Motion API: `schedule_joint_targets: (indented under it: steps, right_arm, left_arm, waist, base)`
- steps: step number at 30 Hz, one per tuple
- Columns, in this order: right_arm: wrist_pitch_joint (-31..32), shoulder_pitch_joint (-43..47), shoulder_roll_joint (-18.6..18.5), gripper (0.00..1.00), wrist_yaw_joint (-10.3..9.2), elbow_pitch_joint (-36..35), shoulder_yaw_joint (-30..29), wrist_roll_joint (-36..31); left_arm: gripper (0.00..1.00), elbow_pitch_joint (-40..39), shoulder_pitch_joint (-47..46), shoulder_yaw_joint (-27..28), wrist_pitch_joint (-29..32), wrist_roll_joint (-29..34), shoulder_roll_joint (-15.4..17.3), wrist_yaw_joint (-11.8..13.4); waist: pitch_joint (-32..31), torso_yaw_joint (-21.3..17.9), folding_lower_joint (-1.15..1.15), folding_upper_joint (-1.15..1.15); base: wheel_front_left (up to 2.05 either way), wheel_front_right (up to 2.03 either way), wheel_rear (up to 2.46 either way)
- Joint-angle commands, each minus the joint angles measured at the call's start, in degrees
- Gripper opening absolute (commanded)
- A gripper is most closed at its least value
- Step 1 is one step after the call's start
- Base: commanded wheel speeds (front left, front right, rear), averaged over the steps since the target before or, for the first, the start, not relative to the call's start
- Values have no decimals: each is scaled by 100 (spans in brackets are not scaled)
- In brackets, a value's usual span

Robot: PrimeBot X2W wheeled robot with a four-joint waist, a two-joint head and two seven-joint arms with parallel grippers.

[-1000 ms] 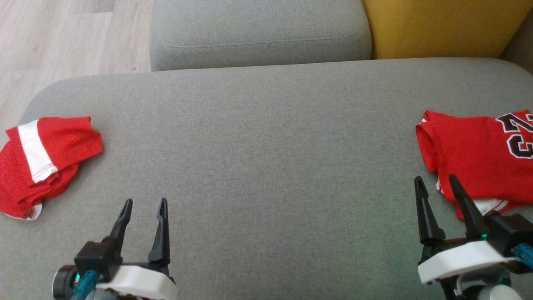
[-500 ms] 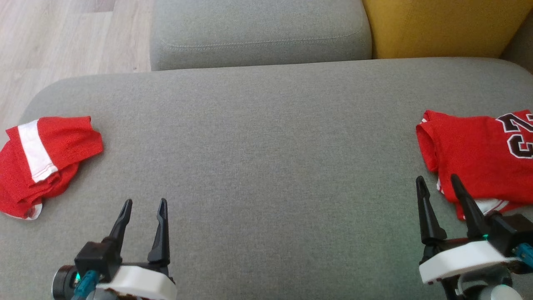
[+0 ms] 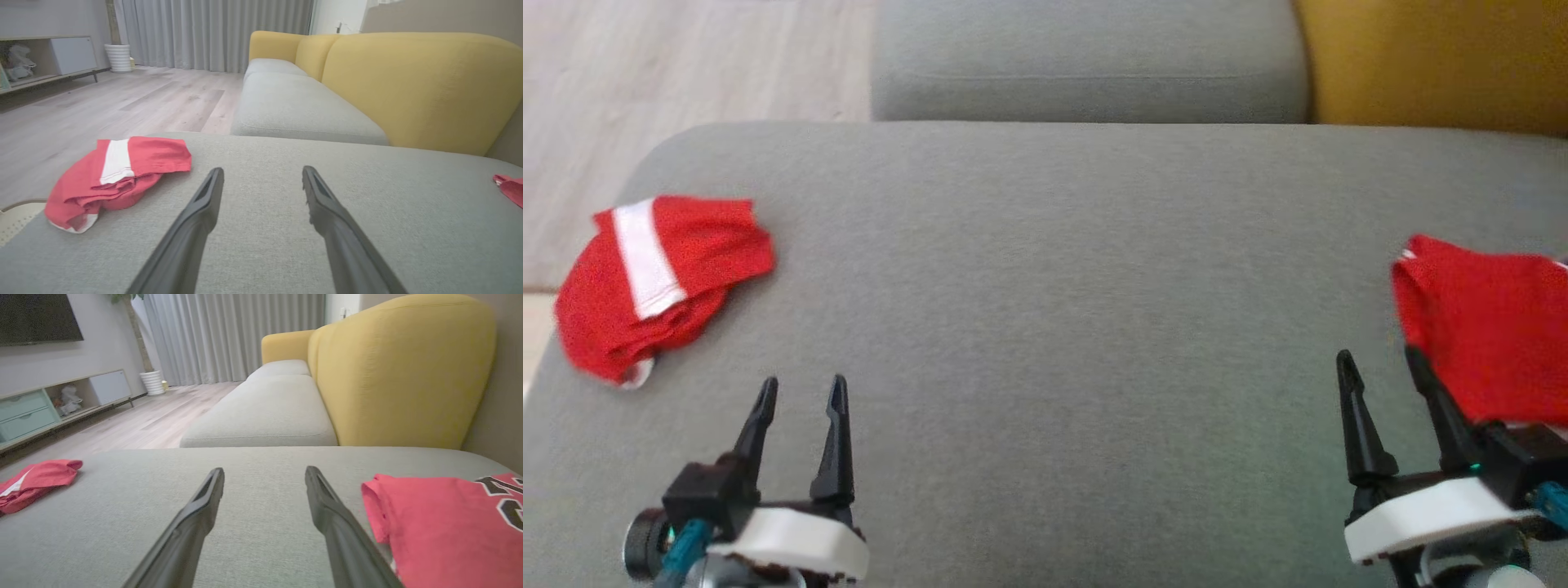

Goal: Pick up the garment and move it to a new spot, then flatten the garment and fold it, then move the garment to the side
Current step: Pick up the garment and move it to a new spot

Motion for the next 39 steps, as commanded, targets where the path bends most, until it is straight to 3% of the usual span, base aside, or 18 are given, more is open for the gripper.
schedule_joint_targets:
  steps: [1,8,16,25,30,39]
  right_arm:
    - [54,-88,-29,100,39,-294,166,-67]
    - [200,-136,-29,100,39,-608,329,-177]
    - [334,-136,-29,100,39,-783,426,-218]
    - [396,-182,-29,100,39,-830,416,-269]
    - [515,-360,-29,100,39,-977,354,-362]
    - [873,-954,-116,100,39,-1418,343,-695]
  left_arm:
    - [100,-186,-425,215,-91,-20,30,23]
    - [100,-167,-609,292,-194,-47,-2,63]
    - [100,-181,-563,459,-269,-104,39,135]
    - [100,-166,-602,488,-301,-124,25,154]
    - [100,95,-992,559,-318,-264,-39,75]
    - [100,1965,-2914,1052,-349,-686,17,-367]
  waist:
    - [66,383,0,0]
    - [173,1222,0,0]
    - [212,1746,0,0]
    - [330,1780,0,0]
    - [715,1707,0,0]
    - [1959,1160,0,0]
  base:
    - [0,0,0]
    - [0,0,0]
    - [0,0,0]
    - [0,0,0]
    - [0,0,0]
    - [0,0,0]
